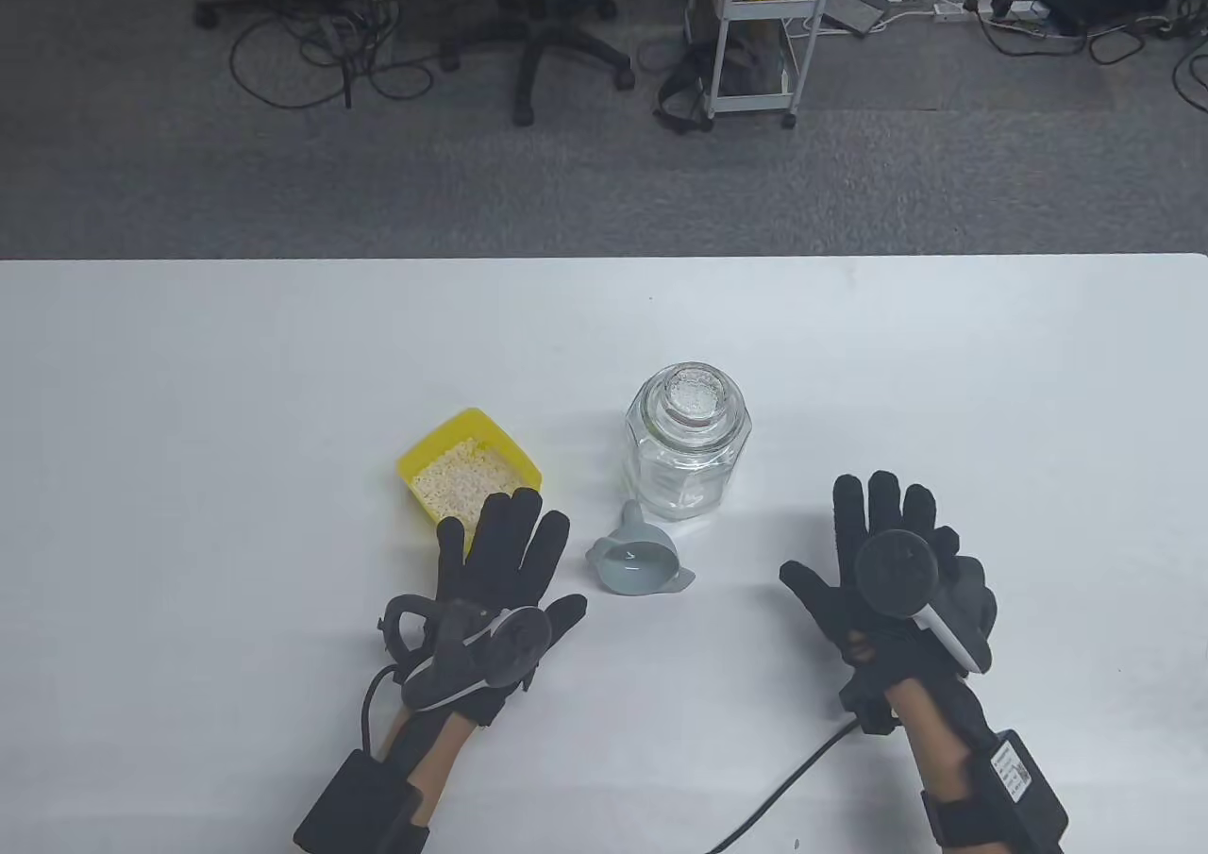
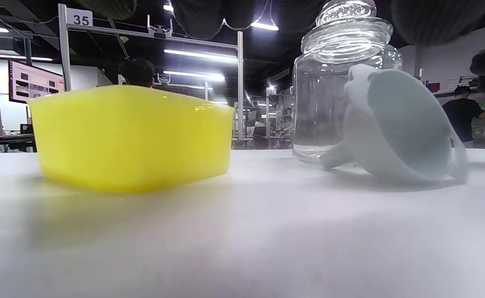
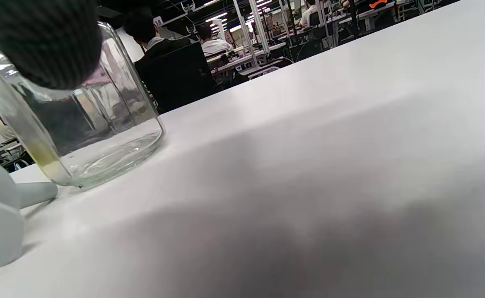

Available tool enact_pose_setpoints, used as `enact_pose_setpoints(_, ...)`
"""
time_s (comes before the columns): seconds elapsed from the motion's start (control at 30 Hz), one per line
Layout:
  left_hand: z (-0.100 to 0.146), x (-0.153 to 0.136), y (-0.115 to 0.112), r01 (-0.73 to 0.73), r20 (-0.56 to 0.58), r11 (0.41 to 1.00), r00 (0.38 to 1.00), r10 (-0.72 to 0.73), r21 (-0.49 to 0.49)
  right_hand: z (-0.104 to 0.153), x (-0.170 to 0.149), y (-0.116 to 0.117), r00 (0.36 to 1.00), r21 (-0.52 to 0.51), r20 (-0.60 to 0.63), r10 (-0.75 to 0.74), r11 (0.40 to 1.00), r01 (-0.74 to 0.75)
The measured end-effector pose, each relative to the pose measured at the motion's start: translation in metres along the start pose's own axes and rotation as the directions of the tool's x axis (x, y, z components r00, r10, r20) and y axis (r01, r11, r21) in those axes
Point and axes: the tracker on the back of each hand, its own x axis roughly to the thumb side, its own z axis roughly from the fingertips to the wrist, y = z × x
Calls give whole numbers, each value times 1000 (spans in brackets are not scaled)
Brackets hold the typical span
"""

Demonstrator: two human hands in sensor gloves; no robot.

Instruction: Transfer rice through funnel into glass jar

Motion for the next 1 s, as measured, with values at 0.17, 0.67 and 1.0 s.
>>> enact_pose_setpoints(0.17, 0, -1, 1, 2, -2, 1000, 1000, -2, 3, 1, 0, 0, 1000, -1, 3, 3, 1000, -3)
enact_pose_setpoints(0.67, 0, 2, 1, 0, 14, 1000, 1000, 0, 14, 1, -1, -1, 1000, 2, 5, -24, 1000, 24)
enact_pose_setpoints(1.0, 0, -2, 0, -12, -12, 1000, 1000, 12, -27, -1, -1, 1, 1000, 10, 11, -25, 1000, 25)
